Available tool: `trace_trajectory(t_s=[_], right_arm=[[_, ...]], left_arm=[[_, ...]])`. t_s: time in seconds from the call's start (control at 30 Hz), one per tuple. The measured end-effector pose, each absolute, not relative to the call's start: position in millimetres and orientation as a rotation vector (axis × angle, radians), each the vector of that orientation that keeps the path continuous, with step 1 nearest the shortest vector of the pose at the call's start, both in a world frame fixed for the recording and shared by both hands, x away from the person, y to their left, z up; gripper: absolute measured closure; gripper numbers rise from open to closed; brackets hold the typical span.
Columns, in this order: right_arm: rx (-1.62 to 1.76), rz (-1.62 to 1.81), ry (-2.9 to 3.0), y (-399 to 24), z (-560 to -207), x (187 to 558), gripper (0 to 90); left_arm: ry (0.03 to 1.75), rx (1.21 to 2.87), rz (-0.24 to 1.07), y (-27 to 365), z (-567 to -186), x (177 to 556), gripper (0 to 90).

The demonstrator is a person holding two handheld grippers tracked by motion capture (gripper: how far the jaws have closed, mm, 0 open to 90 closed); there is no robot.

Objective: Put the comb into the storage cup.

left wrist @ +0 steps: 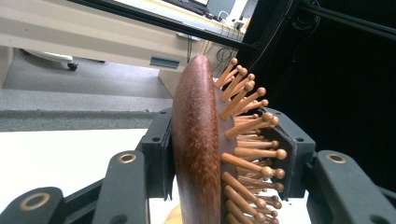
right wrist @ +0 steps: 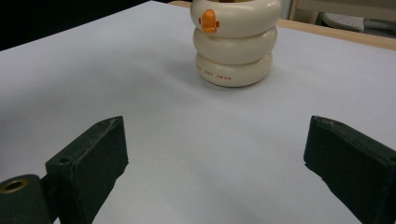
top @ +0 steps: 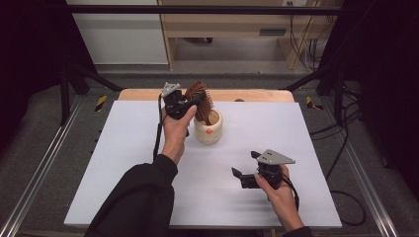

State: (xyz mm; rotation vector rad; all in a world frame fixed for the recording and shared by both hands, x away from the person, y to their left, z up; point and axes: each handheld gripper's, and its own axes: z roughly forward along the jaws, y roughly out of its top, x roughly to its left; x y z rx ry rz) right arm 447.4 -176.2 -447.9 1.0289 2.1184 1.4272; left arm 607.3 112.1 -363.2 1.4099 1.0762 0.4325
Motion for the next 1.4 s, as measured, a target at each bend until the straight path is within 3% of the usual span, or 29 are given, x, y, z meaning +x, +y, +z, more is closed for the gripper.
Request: trace_trajectory(t_s=[1.4], right_arm=[[1.031,1.422,2.127,-175.1,-449.1,447.7,6.6]], left_arm=[[1.146,1.373,0.393,128.0,-370.9,614.3,45.7]])
